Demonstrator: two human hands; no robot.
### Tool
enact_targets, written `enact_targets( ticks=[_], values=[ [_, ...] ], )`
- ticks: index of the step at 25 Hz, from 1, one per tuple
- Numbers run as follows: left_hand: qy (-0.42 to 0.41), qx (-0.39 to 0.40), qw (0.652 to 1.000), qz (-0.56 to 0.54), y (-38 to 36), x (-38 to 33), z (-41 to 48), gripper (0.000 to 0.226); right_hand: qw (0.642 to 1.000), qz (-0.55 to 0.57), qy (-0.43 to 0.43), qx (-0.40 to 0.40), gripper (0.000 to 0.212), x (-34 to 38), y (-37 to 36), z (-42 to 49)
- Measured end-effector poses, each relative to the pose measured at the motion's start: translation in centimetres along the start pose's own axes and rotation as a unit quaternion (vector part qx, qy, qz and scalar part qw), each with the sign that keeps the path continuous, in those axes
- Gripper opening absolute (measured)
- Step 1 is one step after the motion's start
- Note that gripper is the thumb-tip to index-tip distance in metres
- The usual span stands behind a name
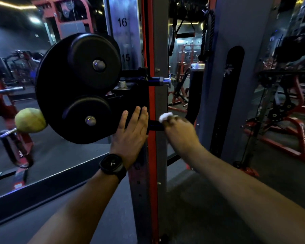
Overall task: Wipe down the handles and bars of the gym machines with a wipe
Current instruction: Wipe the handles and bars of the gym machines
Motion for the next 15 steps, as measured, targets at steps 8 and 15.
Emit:
enact_targets(
  ticks=[8, 15],
  values=[
    [-0.005, -0.008, 1.0, 0.004, 0.2, -0.1, 0.0, 0.07, 0.963, -0.2, 0.18, 0.022, 0.047, -5.0, 1.5, -1.0],
    [0.004, -0.005, 1.0, -0.008, -0.3, -0.2, 0.0, 0.073, 0.942, -0.26, 0.211, -0.011, 0.037, -7.6, 2.7, 0.3]
  ],
)
Point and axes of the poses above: each hand's wrist, its own z-axis towards the middle knuckle, its own y-axis out of the back of the hand, x = y × z, the point moved 2 cm from there along z, towards the middle knuckle
